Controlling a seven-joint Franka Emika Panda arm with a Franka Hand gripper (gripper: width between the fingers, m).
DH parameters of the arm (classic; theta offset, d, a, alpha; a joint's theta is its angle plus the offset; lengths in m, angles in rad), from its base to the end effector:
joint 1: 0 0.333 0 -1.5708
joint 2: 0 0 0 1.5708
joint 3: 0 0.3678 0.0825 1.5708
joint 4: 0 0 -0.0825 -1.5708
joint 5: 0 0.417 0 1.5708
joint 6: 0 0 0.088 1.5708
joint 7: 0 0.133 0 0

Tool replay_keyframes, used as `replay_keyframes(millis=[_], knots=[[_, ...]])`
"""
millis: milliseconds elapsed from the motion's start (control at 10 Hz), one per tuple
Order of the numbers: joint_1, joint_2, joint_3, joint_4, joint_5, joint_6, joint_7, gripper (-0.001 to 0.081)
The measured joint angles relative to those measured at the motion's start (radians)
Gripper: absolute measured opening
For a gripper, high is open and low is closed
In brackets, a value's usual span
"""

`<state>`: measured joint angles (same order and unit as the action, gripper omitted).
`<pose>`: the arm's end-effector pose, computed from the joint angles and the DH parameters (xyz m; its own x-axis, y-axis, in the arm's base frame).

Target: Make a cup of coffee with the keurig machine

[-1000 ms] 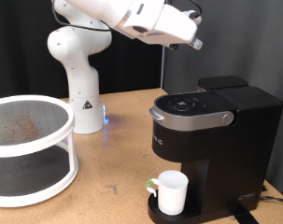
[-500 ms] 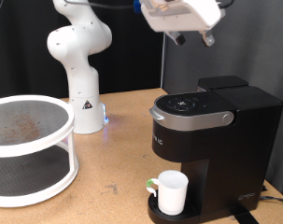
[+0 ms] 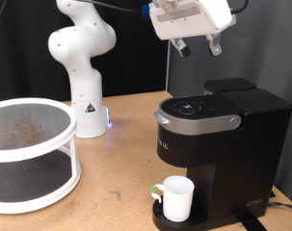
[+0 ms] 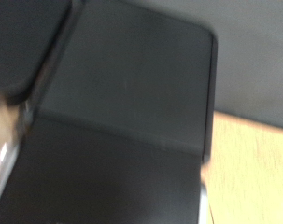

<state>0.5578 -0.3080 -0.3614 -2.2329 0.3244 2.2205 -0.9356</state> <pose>0.5040 0.1037 0.5333 0.5156 0.7285 0.4510 0.8312 -0.5531 -0.0568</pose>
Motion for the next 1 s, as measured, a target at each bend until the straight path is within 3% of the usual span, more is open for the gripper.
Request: replay_keyframes(millis=[200, 500, 700, 1000], knots=[[-0.012, 0.007, 0.02, 0.012, -0.099, 0.016, 0.08, 0.0802], [-0.014, 0.057, 0.008, 0.061, -0.089, 0.005, 0.118, 0.0802], [-0.014, 0.123, -0.01, 0.098, -0.078, -0.061, 0.106, 0.0802], [-0.014, 0.185, -0.017, 0.101, -0.06, -0.083, 0.029, 0.0797]])
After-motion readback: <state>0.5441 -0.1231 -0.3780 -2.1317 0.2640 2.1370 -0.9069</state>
